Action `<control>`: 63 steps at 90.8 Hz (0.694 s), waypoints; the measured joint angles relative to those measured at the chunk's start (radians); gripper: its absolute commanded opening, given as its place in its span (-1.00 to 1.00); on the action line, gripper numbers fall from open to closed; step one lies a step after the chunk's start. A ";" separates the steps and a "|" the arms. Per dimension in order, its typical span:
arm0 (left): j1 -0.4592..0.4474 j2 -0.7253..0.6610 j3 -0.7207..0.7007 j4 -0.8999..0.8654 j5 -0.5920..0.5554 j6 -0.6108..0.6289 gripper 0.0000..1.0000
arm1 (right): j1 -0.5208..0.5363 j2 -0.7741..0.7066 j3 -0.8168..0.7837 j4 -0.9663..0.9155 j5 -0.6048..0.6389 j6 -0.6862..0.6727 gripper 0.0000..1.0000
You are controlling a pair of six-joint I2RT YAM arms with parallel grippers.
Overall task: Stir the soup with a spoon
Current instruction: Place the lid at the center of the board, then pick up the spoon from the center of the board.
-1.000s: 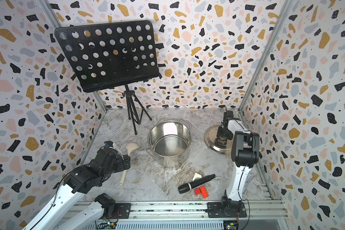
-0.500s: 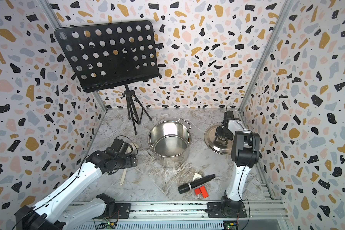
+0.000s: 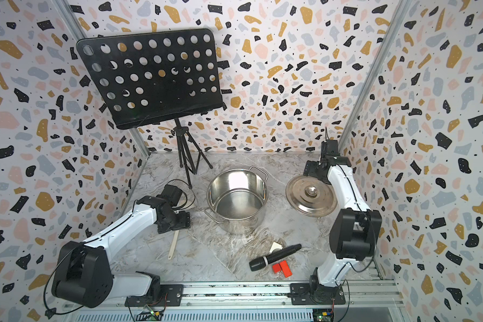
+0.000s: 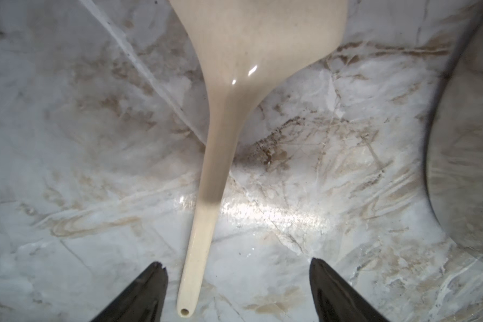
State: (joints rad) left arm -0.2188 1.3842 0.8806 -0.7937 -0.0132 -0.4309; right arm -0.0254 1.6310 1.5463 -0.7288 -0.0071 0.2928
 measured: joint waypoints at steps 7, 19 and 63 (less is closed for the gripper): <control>0.021 0.036 0.001 0.029 0.007 0.006 0.52 | 0.037 -0.070 -0.032 -0.003 -0.001 0.005 0.73; 0.055 0.086 0.011 0.061 0.011 0.027 0.44 | 0.091 -0.153 -0.103 -0.015 -0.018 0.020 0.60; 0.114 0.192 0.033 0.154 0.090 0.071 -0.29 | 0.254 -0.410 -0.330 -0.018 -0.116 0.068 0.41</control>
State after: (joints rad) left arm -0.1047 1.5757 0.9134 -0.6395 0.0772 -0.3595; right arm 0.2287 1.2209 1.2167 -0.7471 -0.1226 0.3607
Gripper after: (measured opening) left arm 0.401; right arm 0.713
